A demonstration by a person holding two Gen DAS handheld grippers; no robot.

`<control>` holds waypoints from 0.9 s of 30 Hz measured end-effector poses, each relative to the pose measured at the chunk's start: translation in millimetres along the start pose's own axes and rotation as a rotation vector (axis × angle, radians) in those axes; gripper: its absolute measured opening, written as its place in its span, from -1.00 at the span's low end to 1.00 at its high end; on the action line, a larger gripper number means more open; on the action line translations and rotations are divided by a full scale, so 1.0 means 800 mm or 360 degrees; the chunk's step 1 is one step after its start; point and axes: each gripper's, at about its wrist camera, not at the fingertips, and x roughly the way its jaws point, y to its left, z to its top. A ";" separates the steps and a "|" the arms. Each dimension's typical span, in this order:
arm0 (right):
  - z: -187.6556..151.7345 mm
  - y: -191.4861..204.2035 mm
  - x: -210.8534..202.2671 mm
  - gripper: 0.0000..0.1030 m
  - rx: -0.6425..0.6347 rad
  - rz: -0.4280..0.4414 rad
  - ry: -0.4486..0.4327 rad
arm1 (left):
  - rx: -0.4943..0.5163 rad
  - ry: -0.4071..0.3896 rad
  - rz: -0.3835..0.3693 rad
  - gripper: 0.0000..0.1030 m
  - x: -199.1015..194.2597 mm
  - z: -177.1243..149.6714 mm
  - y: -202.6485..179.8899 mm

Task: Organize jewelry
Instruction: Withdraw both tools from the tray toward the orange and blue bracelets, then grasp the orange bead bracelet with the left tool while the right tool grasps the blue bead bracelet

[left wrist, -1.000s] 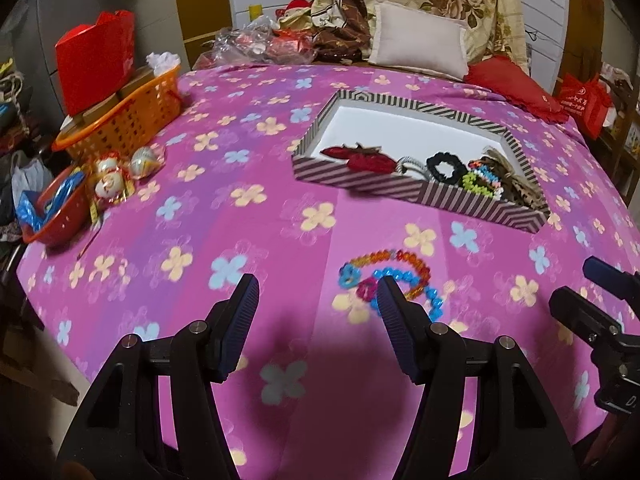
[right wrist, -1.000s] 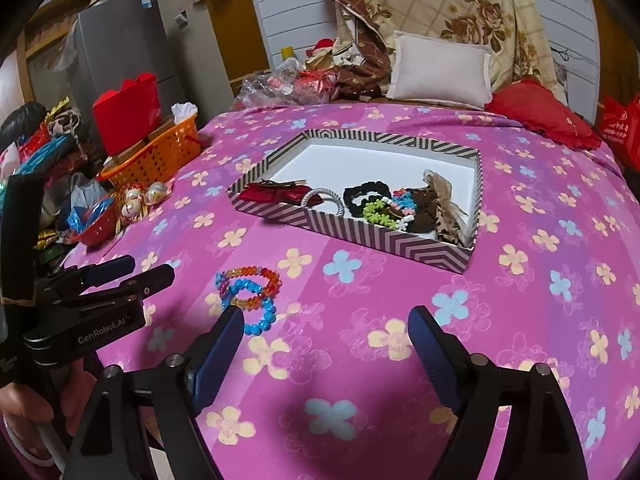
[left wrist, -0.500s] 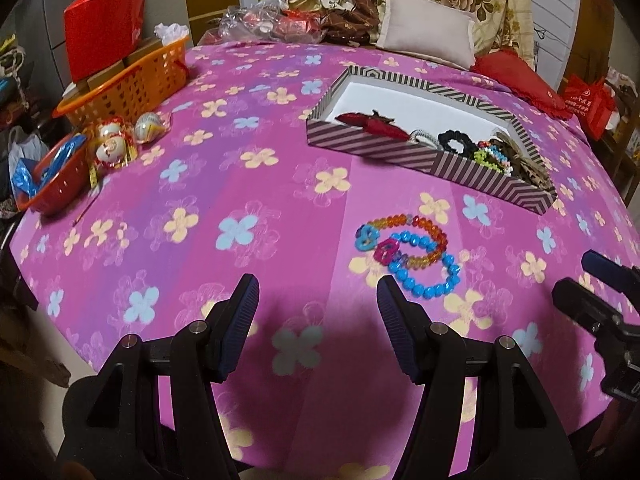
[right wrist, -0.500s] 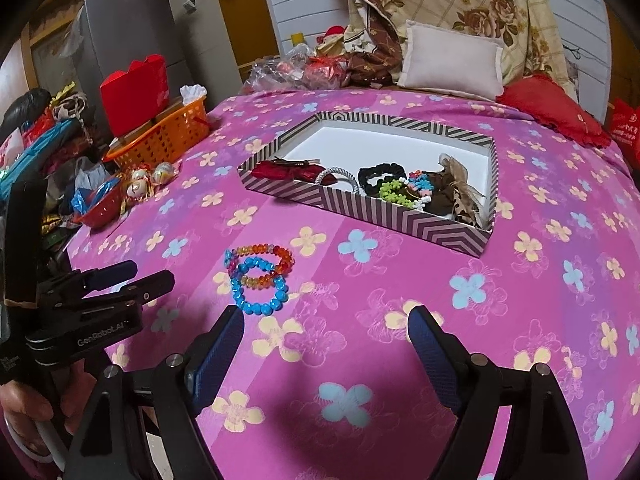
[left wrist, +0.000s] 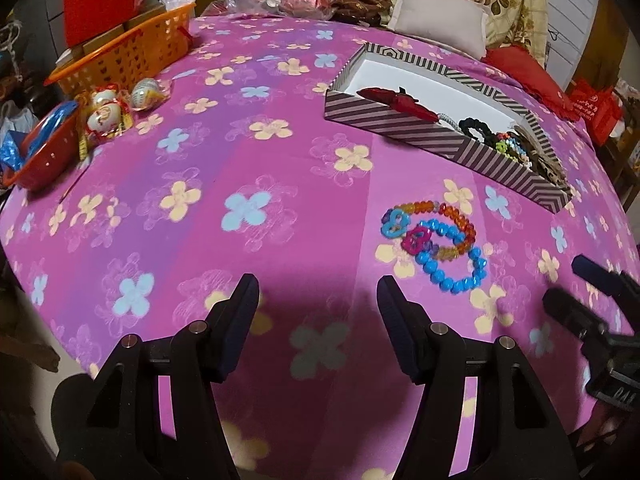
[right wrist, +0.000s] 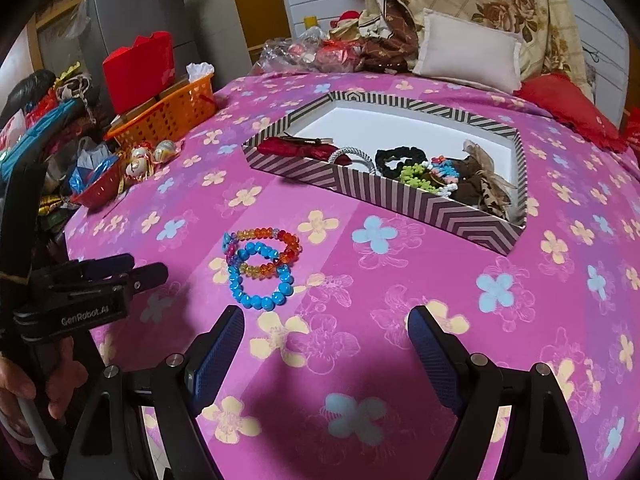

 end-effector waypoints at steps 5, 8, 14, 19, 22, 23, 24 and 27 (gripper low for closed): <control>0.001 0.006 0.010 0.59 -0.0037 0.0016 0.0019 | -0.0029 0.0040 -0.0074 0.19 0.015 0.027 -0.005; 0.001 0.008 0.016 0.59 -0.0046 0.0032 0.0040 | -0.0029 0.0070 -0.0099 0.19 0.026 0.043 -0.009; 0.000 0.013 0.024 0.59 -0.0080 0.0043 0.0056 | -0.0021 0.0176 -0.0177 0.19 0.048 0.061 -0.019; 0.000 0.013 0.033 0.59 -0.0085 0.0076 0.0073 | -0.0034 0.0238 -0.0195 0.19 0.066 0.070 -0.026; 0.000 0.017 0.036 0.59 -0.0114 0.0076 0.0080 | -0.0033 0.0263 -0.0194 0.13 0.073 0.071 -0.028; 0.001 0.018 0.037 0.59 -0.0120 0.0077 0.0080 | -0.0030 0.0265 -0.0191 -0.08 0.074 0.071 -0.028; 0.002 0.019 0.039 0.59 -0.0124 0.0080 0.0082 | -0.0019 0.0254 -0.0180 -0.32 0.074 0.071 -0.029; 0.004 0.019 0.044 0.59 -0.0121 0.0090 0.0089 | -0.0006 0.0264 -0.0180 -0.74 0.076 0.071 -0.026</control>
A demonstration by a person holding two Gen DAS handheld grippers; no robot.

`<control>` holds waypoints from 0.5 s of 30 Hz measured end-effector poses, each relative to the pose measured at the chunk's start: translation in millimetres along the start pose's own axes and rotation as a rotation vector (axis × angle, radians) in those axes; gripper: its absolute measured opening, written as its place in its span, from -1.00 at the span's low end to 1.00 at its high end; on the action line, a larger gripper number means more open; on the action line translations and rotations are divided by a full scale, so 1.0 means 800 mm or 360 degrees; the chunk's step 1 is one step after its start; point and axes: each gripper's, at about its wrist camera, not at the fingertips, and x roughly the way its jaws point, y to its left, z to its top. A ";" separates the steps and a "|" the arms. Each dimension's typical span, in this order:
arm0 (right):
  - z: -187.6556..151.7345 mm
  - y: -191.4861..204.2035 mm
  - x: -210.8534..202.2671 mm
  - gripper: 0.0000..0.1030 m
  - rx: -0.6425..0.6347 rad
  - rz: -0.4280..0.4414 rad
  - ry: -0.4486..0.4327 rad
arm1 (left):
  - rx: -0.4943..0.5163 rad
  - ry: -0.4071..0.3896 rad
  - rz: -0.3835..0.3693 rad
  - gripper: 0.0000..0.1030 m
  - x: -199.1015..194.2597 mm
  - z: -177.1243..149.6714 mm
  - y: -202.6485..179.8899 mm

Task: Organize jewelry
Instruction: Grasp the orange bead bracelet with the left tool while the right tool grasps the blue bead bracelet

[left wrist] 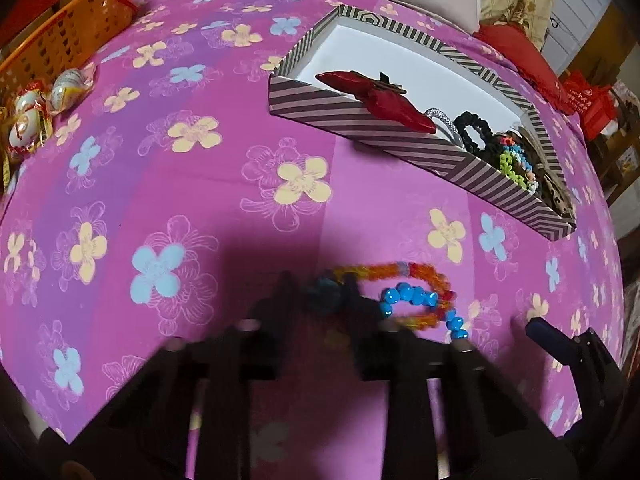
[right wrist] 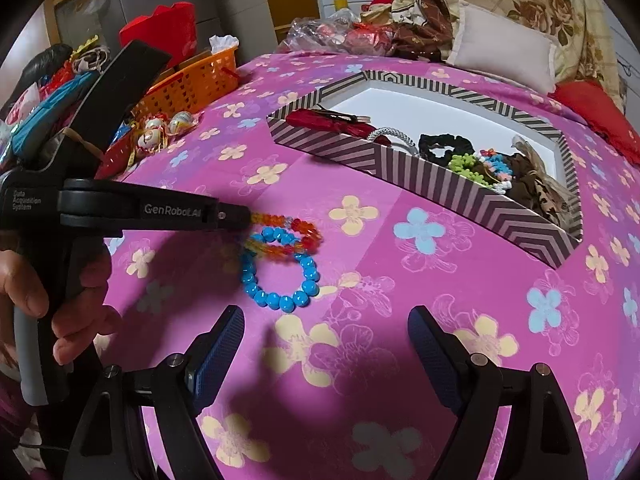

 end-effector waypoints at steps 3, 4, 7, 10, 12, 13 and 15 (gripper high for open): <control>0.004 0.003 0.006 0.59 -0.0006 0.0012 0.0003 | -0.0033 -0.0005 -0.0028 -0.84 0.001 0.001 0.008; 0.005 0.005 0.007 0.59 -0.0011 0.0018 0.0002 | -0.0051 -0.0005 -0.0048 -0.85 0.000 0.001 0.012; 0.011 0.012 0.012 0.59 -0.0045 0.0021 -0.0011 | -0.0082 -0.0040 -0.0072 -0.85 -0.007 0.003 0.019; 0.019 0.019 0.022 0.51 -0.0080 0.0019 -0.0010 | -0.0103 -0.0069 -0.0080 -0.85 -0.015 0.006 0.025; 0.024 0.023 0.030 0.45 -0.0098 0.0031 0.0006 | -0.0114 -0.0086 -0.0065 -0.85 -0.019 0.007 0.029; 0.025 0.025 0.033 0.43 -0.0109 0.0030 0.0009 | -0.0120 -0.0093 -0.0059 -0.85 -0.020 0.008 0.032; 0.028 0.029 0.040 0.28 -0.0141 0.0003 0.0012 | -0.0131 -0.0092 -0.0062 -0.85 -0.021 0.008 0.037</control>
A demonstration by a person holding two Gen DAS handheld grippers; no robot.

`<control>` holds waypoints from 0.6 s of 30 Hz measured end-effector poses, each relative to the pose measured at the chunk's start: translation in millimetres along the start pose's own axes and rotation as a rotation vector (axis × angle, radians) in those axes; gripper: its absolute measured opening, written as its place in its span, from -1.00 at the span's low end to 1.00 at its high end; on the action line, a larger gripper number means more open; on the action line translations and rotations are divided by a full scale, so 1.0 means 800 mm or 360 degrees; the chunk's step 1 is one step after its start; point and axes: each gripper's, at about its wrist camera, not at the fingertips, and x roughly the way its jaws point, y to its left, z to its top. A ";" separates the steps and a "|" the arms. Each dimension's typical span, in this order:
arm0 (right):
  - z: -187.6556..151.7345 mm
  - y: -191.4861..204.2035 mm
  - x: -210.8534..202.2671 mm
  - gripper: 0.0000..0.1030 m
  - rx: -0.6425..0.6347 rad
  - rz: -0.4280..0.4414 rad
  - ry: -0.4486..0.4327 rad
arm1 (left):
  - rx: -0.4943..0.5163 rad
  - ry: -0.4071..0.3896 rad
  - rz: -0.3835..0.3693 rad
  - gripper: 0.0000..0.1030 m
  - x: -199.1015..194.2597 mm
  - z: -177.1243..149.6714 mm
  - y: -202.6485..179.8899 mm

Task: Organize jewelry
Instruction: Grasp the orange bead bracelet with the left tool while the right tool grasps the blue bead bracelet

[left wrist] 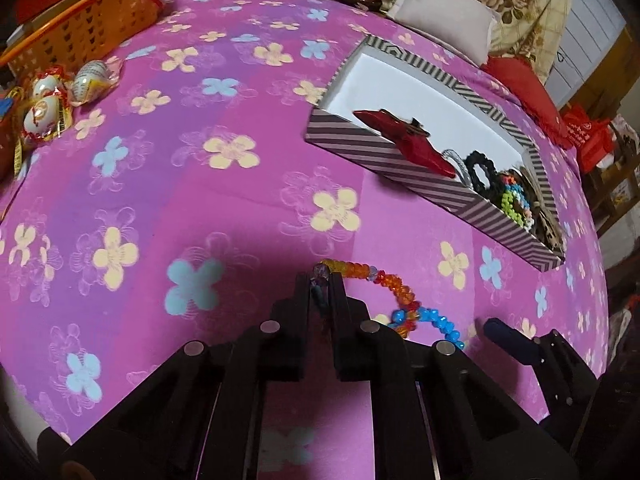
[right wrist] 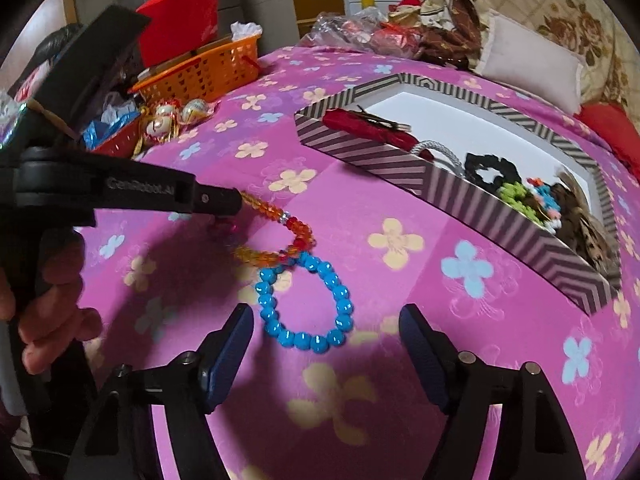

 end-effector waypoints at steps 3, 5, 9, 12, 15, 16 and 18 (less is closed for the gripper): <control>0.003 -0.006 0.000 0.17 0.0024 0.0002 -0.0018 | -0.0017 0.0005 -0.0001 -0.85 0.000 0.000 0.006; 0.006 -0.010 -0.001 0.13 0.0035 -0.0020 -0.0018 | -0.0021 0.0005 0.0006 -0.85 0.001 -0.001 0.007; 0.007 -0.013 0.012 -0.19 -0.0002 -0.0056 0.0026 | -0.0040 0.0030 0.0001 -0.85 0.008 -0.003 0.010; 0.007 -0.011 0.014 -0.59 -0.0064 -0.0104 0.0016 | -0.0053 0.0047 0.0006 -0.85 0.012 -0.006 0.012; 0.005 -0.013 0.010 -0.85 -0.0088 -0.0120 0.0035 | -0.0062 0.0051 0.0009 -0.85 0.013 -0.008 0.014; 0.003 -0.013 0.008 -0.85 -0.0097 -0.0137 0.0035 | -0.0066 0.0053 0.0008 -0.85 0.013 -0.009 0.015; 0.000 -0.018 0.001 -0.85 -0.0074 -0.0120 0.0015 | -0.0068 0.0052 0.0007 -0.85 0.011 -0.009 0.015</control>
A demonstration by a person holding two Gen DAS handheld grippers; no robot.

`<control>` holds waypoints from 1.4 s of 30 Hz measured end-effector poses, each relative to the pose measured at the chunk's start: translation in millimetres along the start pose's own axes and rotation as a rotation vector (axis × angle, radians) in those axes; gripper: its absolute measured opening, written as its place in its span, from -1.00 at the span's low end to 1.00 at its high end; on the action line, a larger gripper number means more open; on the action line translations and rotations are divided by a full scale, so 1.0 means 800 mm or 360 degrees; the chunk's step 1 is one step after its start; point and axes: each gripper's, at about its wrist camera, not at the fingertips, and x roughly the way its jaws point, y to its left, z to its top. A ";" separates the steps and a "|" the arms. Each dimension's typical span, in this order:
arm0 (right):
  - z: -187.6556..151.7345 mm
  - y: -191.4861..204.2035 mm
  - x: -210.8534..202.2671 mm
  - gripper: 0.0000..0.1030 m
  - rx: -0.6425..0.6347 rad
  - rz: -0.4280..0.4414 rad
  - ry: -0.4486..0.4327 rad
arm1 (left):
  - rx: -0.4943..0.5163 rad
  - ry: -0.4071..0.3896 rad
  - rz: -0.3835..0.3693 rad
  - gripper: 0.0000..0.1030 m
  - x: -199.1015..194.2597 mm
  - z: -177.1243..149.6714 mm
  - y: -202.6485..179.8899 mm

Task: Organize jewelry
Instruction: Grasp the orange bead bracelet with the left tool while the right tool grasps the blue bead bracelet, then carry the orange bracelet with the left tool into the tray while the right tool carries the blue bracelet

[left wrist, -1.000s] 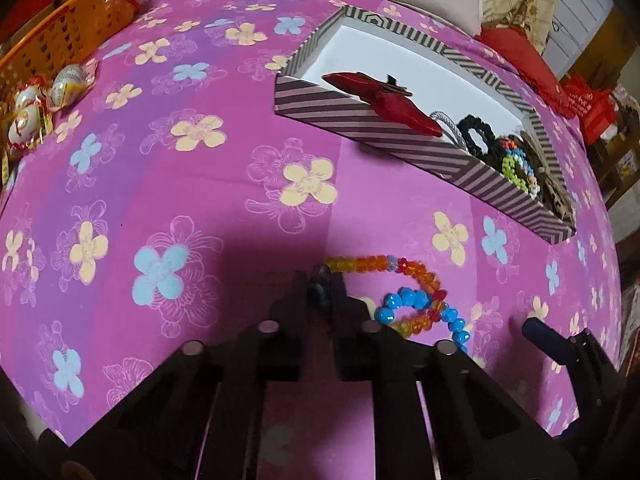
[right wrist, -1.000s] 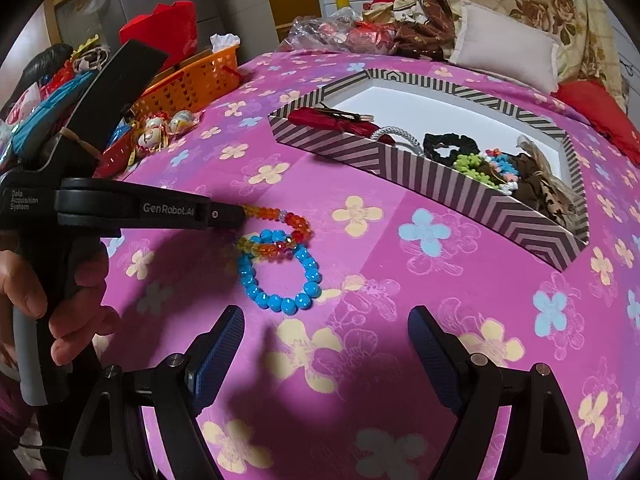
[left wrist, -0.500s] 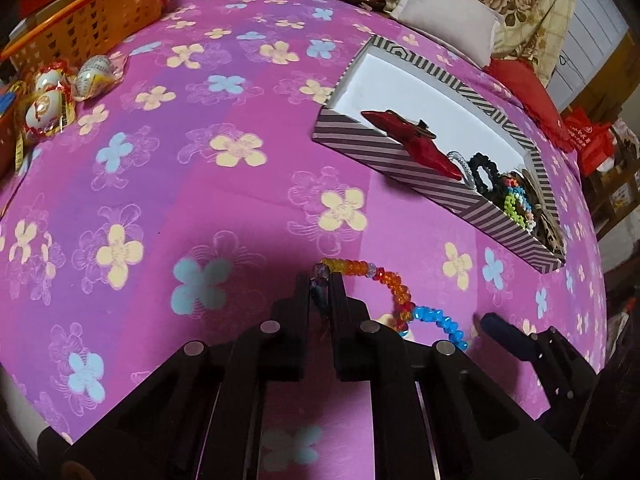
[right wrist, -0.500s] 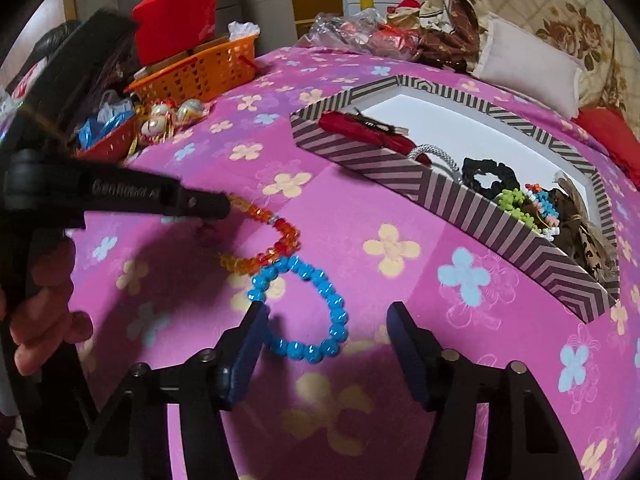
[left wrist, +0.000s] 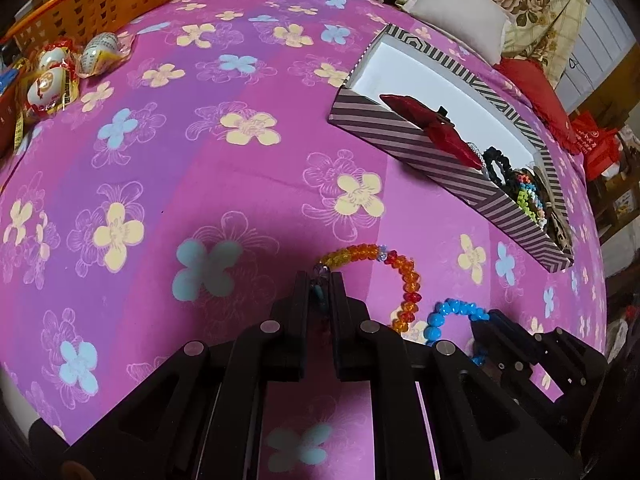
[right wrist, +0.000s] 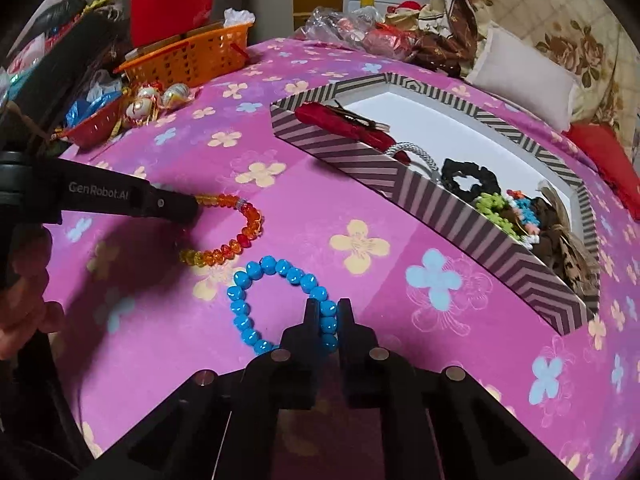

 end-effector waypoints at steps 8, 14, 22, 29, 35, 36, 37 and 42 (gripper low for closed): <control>0.007 0.001 -0.048 -0.85 -0.0006 -0.0019 -0.0125 | 0.0032 -0.0027 -0.0018 -0.85 -0.015 -0.003 -0.010; 0.014 0.000 -0.074 -0.85 -0.0008 -0.0037 -0.0177 | 0.0090 -0.0085 -0.0052 -0.85 -0.041 -0.001 -0.025; 0.020 -0.008 -0.101 -0.85 0.0003 -0.0066 -0.0249 | 0.0157 -0.0127 -0.0082 -0.85 -0.065 0.006 -0.046; 0.026 -0.016 -0.117 -0.85 0.0015 -0.0072 -0.0287 | 0.0218 -0.0176 -0.0085 -0.85 -0.086 0.013 -0.068; 0.034 -0.027 -0.128 -0.85 0.0016 -0.0099 -0.0313 | 0.0269 -0.0214 -0.0084 -0.85 -0.099 0.024 -0.089; 0.035 -0.030 -0.129 -0.85 0.0017 -0.0103 -0.0315 | 0.0279 -0.0221 -0.0083 -0.85 -0.101 0.026 -0.093; 0.037 -0.032 -0.130 -0.85 0.0019 -0.0107 -0.0317 | 0.0295 -0.0231 -0.0081 -0.85 -0.103 0.029 -0.100; 0.044 -0.045 -0.137 -0.85 0.0022 -0.0149 -0.0332 | 0.0347 -0.0262 -0.0070 -0.85 -0.107 0.041 -0.123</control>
